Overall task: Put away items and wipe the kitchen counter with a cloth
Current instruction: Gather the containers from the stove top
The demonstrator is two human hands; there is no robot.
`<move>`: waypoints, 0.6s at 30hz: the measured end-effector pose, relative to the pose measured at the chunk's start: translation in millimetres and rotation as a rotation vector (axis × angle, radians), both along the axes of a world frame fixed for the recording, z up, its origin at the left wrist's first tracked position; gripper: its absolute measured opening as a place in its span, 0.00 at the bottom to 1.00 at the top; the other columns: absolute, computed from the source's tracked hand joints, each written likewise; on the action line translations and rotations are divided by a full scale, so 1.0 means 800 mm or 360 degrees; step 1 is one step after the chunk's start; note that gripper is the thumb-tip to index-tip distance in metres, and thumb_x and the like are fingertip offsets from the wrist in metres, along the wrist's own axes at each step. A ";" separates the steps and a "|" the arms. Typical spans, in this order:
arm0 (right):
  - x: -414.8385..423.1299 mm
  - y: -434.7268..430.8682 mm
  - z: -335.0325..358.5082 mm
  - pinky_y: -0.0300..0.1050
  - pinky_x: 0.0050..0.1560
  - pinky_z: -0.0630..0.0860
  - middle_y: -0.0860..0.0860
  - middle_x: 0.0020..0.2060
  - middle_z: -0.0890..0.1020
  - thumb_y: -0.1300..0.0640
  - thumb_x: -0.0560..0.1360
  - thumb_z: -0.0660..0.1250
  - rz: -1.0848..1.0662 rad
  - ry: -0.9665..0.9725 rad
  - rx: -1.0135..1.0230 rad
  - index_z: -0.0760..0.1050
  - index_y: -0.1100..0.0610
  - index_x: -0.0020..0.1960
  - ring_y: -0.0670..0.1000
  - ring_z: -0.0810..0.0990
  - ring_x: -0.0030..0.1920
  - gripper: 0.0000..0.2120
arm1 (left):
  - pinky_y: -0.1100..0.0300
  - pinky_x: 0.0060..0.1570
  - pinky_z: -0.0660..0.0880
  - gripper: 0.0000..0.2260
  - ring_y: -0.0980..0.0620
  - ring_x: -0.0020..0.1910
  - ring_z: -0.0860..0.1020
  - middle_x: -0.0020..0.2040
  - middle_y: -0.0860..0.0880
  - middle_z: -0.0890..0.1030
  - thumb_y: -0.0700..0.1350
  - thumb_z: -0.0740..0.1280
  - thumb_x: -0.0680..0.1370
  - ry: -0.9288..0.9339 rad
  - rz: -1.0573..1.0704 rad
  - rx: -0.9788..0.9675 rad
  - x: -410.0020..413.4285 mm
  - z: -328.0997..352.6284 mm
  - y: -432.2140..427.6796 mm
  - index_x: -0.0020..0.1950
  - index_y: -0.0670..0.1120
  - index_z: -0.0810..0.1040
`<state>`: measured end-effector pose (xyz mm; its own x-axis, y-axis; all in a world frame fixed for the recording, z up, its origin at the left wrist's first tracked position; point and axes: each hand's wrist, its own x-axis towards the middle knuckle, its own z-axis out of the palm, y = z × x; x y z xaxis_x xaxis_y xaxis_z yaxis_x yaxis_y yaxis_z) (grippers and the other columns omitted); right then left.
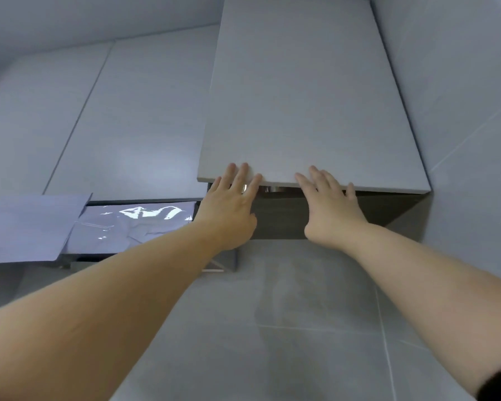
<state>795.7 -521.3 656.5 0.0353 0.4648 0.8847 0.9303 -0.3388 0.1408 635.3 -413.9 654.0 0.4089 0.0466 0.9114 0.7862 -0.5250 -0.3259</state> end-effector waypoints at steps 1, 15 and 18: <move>0.004 0.007 0.000 0.63 0.73 0.41 0.51 0.77 0.39 0.63 0.70 0.61 -0.0055 -0.0054 0.0011 0.38 0.49 0.77 0.53 0.37 0.76 0.44 | 0.50 0.74 0.46 0.31 0.42 0.76 0.40 0.78 0.44 0.43 0.50 0.57 0.79 0.0025 0.0006 -0.0021 0.003 0.001 0.007 0.77 0.47 0.45; 0.032 0.056 -0.007 0.64 0.73 0.43 0.54 0.76 0.41 0.58 0.69 0.65 -0.0146 -0.0161 0.0080 0.40 0.50 0.77 0.56 0.37 0.76 0.45 | 0.51 0.74 0.45 0.38 0.43 0.76 0.37 0.77 0.47 0.39 0.44 0.63 0.76 -0.0057 -0.0151 -0.0219 0.054 -0.005 0.066 0.78 0.48 0.40; 0.036 0.057 -0.006 0.64 0.73 0.43 0.54 0.76 0.41 0.57 0.69 0.65 -0.0141 -0.0173 0.0080 0.40 0.50 0.77 0.56 0.37 0.76 0.45 | 0.51 0.74 0.47 0.40 0.45 0.76 0.36 0.77 0.49 0.37 0.44 0.64 0.76 -0.0074 -0.0183 -0.0254 0.055 -0.006 0.071 0.77 0.50 0.39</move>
<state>824.3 -475.3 652.0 -0.0231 0.4192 0.9076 0.8765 -0.4281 0.2201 679.4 -356.8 648.9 0.3776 0.1473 0.9142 0.7303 -0.6543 -0.1962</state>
